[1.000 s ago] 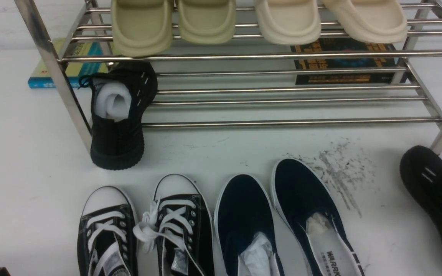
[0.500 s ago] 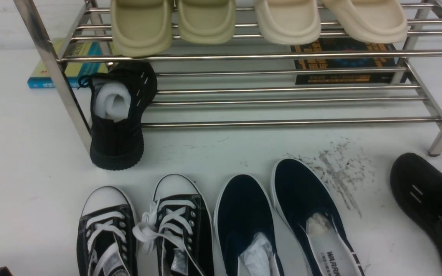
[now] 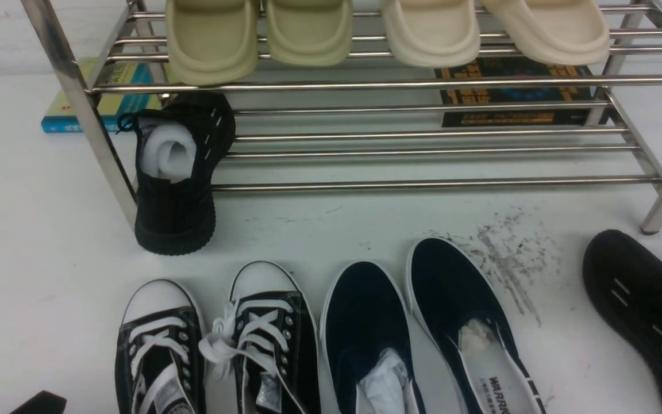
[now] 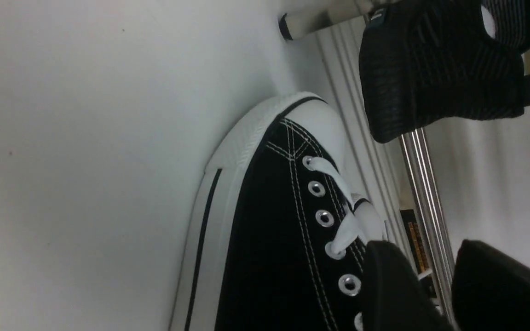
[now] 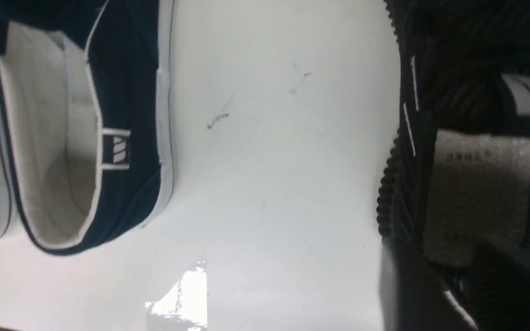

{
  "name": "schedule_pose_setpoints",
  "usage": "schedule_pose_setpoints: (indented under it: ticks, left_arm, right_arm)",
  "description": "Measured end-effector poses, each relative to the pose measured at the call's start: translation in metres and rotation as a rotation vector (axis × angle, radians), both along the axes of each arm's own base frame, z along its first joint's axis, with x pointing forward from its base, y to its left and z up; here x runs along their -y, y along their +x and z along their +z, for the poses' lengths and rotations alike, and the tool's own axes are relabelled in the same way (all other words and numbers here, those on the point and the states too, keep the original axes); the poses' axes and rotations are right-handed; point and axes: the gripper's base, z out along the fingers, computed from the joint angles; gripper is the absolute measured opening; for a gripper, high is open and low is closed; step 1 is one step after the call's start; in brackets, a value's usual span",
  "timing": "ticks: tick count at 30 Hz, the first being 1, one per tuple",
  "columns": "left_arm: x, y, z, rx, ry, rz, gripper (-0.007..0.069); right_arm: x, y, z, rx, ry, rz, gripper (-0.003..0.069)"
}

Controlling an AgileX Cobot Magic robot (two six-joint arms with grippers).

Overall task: Take the shoes off the shelf with your hand on the white table.
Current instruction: 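Grasp the leftmost shoe on the bottom shelf of the shoe rack with the left gripper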

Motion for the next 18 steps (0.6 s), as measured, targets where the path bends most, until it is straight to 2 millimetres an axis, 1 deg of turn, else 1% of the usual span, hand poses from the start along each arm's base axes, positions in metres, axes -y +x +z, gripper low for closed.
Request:
schedule_pose_setpoints:
  ticks: [1, 2, 3, 4, 6, 7, 8, 9, 10, 12, 13, 14, 15, 16, 17, 18]
  left_arm:
    - [0.0, 0.0, 0.001, 0.005, 0.0, 0.0, 0.0213]
    - [0.0, 0.0, 0.004, 0.014, 0.006, -0.003, 0.0197]
    - [0.0, -0.001, 0.011, 0.03, 0.025, -0.012, 0.0171]
    - [0.001, -0.003, 0.022, 0.058, 0.052, -0.022, 0.0138]
    - [0.001, -0.008, 0.052, 0.127, 0.125, -0.042, 0.0062]
    - [0.002, -0.008, 0.054, 0.123, 0.134, -0.047, 0.0048]
    - [0.002, -0.011, 0.076, 0.131, 0.201, -0.067, 0.0017]
    - [0.002, -0.012, 0.088, 0.134, 0.232, -0.074, 0.0007]
    - [0.002, -0.01, 0.093, 0.113, 0.249, -0.082, 0.0004]
    - [0.003, -0.003, 0.124, -0.012, 0.369, -0.144, 0.0001]
    - [0.003, 0.004, 0.13, -0.095, 0.405, -0.178, 0.0001]
    - [0.003, 0.013, 0.141, -0.182, 0.473, -0.222, 0.0001]
    - [0.002, 0.02, 0.152, -0.225, 0.513, -0.25, 0.0001]
    - [0.002, 0.024, 0.152, -0.264, 0.527, -0.271, 0.0001]
    - [0.002, 0.042, 0.165, -0.361, 0.589, -0.334, 0.0001]
    - [0.002, 0.049, 0.172, -0.38, 0.621, -0.36, 0.0001]
  right_arm:
    - [0.0, -0.003, 0.003, 0.011, 0.003, 0.001, 0.0095]
    - [-0.001, -0.006, 0.005, 0.019, 0.005, 0.001, 0.0055]
    - [-0.001, -0.009, 0.008, 0.029, 0.007, 0.003, 0.0014]
    - [-0.002, -0.012, 0.01, 0.037, 0.01, 0.004, -0.0006]
    - [-0.003, -0.017, 0.014, 0.058, 0.021, 0.004, -0.0013]
    - [-0.003, -0.017, 0.015, 0.06, 0.023, 0.004, -0.0013]
    - [-0.004, -0.02, 0.017, 0.068, 0.028, 0.005, -0.0013]
    - [-0.004, -0.021, 0.017, 0.071, 0.031, 0.005, -0.0013]
    - [-0.004, -0.021, 0.018, 0.071, 0.033, 0.005, -0.0013]
    - [-0.005, -0.022, 0.019, 0.078, 0.039, 0.005, -0.0013]
    - [-0.005, -0.022, 0.019, 0.078, 0.041, 0.005, -0.0013]
    - [-0.005, -0.022, 0.019, 0.078, 0.043, 0.005, -0.0012]
    - [-0.005, -0.022, 0.019, 0.078, 0.043, 0.005, -0.0011]
    - [-0.005, -0.022, 0.019, 0.078, 0.044, 0.005, -0.0012]
    - [-0.005, -0.022, 0.019, 0.078, 0.045, 0.005, -0.001]
    - [-0.005, -0.022, 0.019, 0.078, 0.045, 0.005, -0.001]
